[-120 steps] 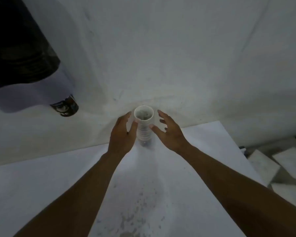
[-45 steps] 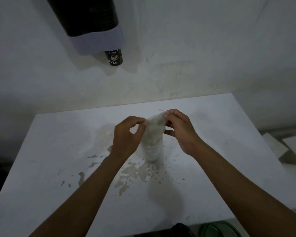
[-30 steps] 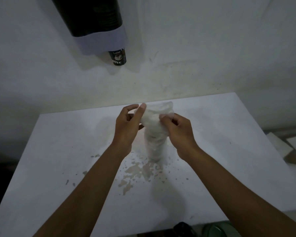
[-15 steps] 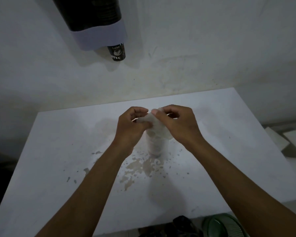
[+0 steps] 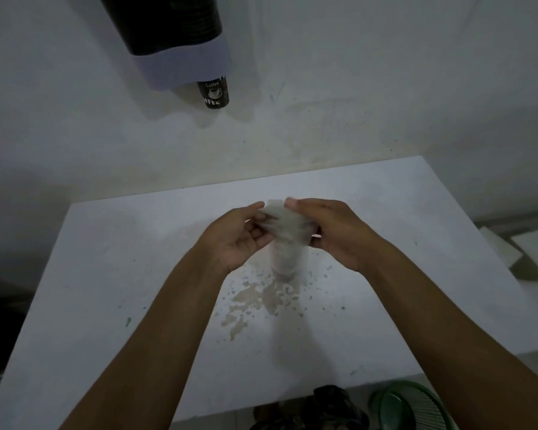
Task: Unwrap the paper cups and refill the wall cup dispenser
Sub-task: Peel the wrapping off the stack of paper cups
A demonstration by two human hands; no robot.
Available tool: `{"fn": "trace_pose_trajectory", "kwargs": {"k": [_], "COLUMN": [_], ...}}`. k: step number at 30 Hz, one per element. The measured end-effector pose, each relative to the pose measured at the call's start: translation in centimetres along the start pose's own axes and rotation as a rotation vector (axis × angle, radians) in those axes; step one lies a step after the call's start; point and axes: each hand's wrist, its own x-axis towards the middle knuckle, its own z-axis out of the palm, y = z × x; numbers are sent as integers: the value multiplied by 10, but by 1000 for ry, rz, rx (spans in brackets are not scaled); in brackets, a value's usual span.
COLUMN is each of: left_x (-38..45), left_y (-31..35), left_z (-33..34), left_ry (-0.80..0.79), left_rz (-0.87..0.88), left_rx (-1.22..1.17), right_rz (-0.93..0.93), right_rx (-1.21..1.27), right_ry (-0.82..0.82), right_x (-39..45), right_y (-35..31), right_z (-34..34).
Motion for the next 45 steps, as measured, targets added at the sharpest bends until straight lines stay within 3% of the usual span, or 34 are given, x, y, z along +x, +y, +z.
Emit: {"fn": "trace_pose_trajectory", "kwargs": {"k": [3, 10, 12, 15, 17, 19, 23, 25, 27, 31, 38, 41, 45], "left_x": [-1, -2, 0, 3, 6, 9, 13, 13, 14, 23, 37, 36, 29], "left_y": [0, -12, -17, -25, -29, -30, -29, -28, -26, -19, -18, -23, -33], "left_z": [1, 4, 3, -4, -9, -13, -19, -17, -12, -13, -22, -22, -27], "left_ry": [31, -7, 26, 168, 196, 242, 289, 267, 224, 175, 222, 232, 134], "left_rz": [-62, -122, -9, 352, 534, 607, 529, 504, 512, 420, 113, 271, 460], "left_rx": [-84, -100, 168, 763, 931, 1045, 1083, 1083, 1092, 952, 483, 581, 717], "right_rz": [-95, -84, -4, 113, 111, 48, -185, -335, -407, -273, 196, 257, 71], "right_rx": [-385, -297, -142, 309, 400, 247, -486, -786, -883, -694, -65, 81, 14], "right_ry": [163, 334, 319, 172, 103, 80, 122, 215, 339, 450, 265, 182, 144], "right_x": [0, 4, 4, 6, 9, 8, 10, 21, 30, 44, 54, 59, 55], "right_y": [-3, 3, 5, 3, 4, 6, 13, 23, 34, 39, 25, 34, 40], "right_z": [2, 7, 7, 5, 1, -3, -9, -7, -6, -4, -4, -10, -15]}}
